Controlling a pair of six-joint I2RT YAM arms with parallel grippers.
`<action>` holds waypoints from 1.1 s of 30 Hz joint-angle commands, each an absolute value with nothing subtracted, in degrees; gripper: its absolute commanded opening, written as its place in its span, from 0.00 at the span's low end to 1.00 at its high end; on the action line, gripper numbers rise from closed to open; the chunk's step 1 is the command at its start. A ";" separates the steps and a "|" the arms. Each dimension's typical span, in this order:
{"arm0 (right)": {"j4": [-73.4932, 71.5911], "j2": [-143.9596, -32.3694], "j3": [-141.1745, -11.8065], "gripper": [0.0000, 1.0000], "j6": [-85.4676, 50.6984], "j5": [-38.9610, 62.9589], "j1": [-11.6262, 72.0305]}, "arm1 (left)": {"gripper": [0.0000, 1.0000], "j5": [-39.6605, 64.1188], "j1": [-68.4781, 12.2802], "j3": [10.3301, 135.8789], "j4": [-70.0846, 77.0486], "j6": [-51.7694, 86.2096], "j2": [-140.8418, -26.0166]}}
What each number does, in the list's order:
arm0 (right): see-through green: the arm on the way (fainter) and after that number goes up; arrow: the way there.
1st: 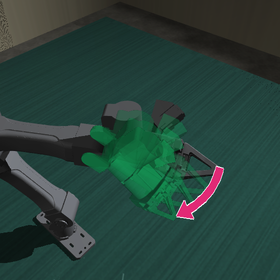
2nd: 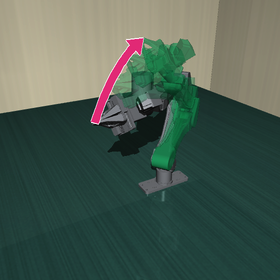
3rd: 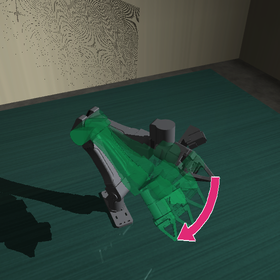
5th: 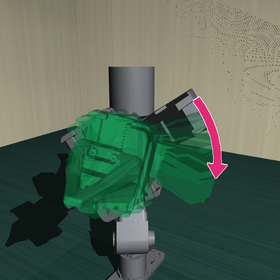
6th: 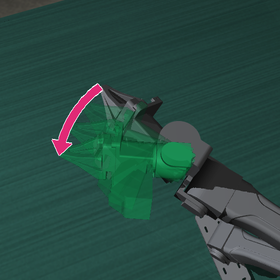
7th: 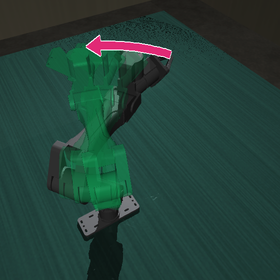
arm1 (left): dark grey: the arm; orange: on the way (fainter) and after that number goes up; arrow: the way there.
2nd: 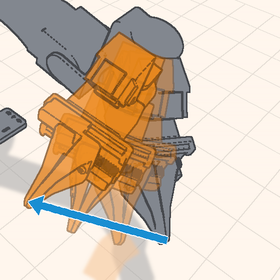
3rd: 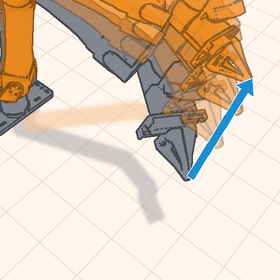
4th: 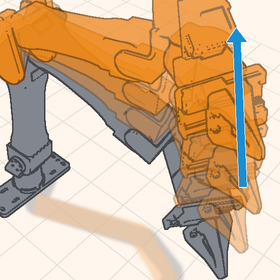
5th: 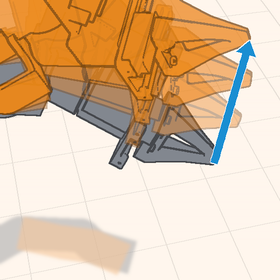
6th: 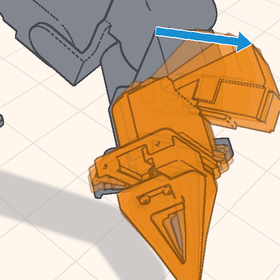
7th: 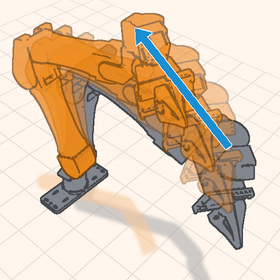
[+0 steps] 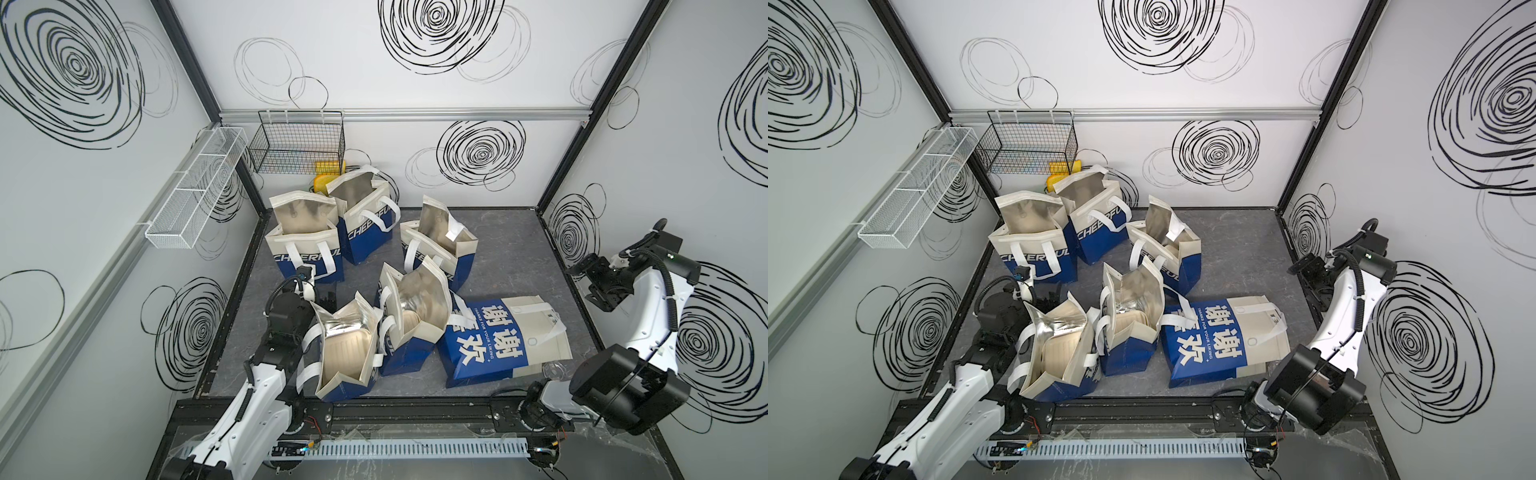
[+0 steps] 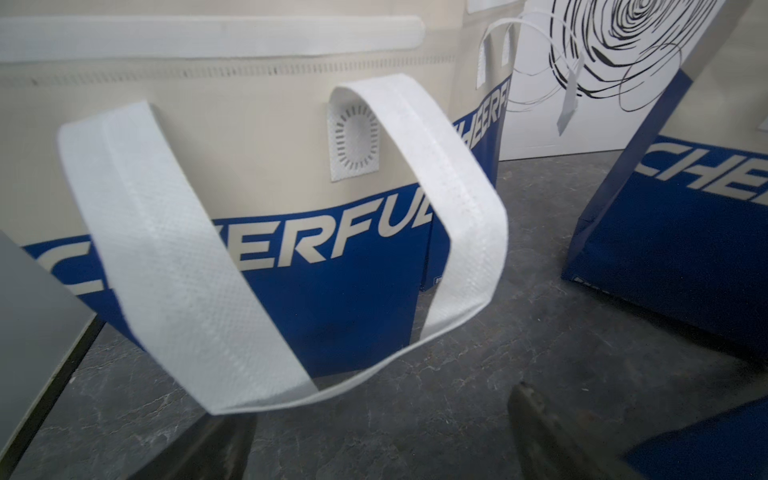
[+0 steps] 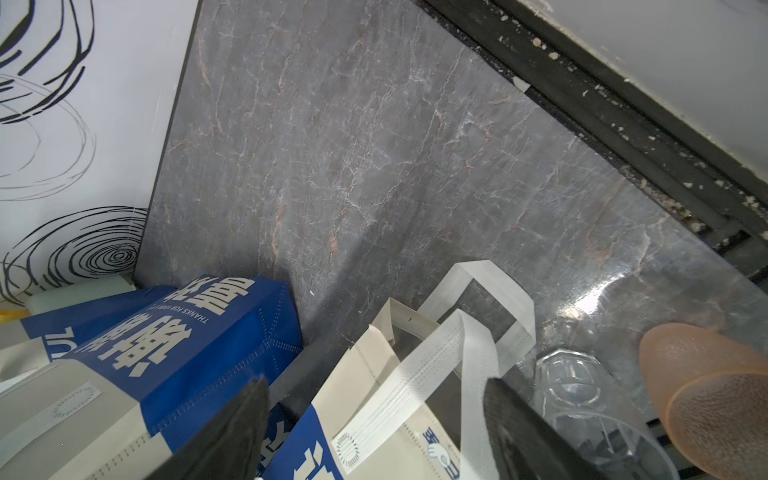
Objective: Open the takeout bag
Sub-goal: Pick up the takeout bag at the center of the board.
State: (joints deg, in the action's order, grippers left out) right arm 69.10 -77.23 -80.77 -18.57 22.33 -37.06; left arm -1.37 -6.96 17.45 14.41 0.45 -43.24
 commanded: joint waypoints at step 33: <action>69.51 -68.25 -58.14 0.82 -14.57 30.30 -30.33 | 0.98 -4.31 -1.97 25.62 14.94 16.35 -51.09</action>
State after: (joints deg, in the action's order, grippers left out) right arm 68.93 -67.13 -57.32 -15.68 29.87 -30.72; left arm -5.72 -2.28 26.15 13.37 15.07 -52.07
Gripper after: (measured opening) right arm 0.821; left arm 0.975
